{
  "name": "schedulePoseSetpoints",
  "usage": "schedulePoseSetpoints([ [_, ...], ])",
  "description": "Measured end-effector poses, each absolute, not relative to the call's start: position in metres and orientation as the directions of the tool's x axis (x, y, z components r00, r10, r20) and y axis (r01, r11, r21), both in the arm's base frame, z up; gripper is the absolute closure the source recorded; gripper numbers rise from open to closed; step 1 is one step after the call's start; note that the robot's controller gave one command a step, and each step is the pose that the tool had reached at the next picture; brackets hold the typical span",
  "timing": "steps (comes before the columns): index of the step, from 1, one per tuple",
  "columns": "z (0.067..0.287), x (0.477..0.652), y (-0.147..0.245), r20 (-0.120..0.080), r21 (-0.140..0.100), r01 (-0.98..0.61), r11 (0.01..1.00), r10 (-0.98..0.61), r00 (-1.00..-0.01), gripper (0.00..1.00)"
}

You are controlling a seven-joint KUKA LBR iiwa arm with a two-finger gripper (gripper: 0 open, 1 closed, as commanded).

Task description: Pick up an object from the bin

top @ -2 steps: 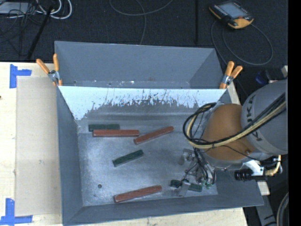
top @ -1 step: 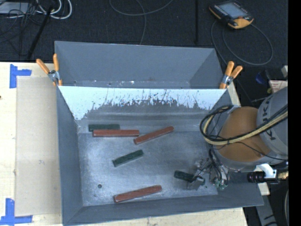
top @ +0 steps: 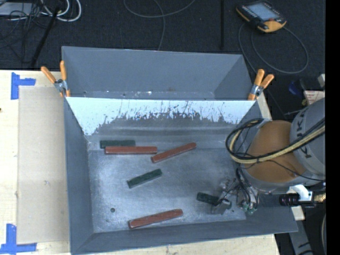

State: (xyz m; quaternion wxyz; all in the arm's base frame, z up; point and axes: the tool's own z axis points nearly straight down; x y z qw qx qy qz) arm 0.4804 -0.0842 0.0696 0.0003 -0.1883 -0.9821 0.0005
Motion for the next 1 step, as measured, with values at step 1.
schedulePoseSetpoints([
  [1,0.2188,0.4746,-0.0922,-0.001,0.000,0.491,0.871,0.491,-0.871,1.00],
])
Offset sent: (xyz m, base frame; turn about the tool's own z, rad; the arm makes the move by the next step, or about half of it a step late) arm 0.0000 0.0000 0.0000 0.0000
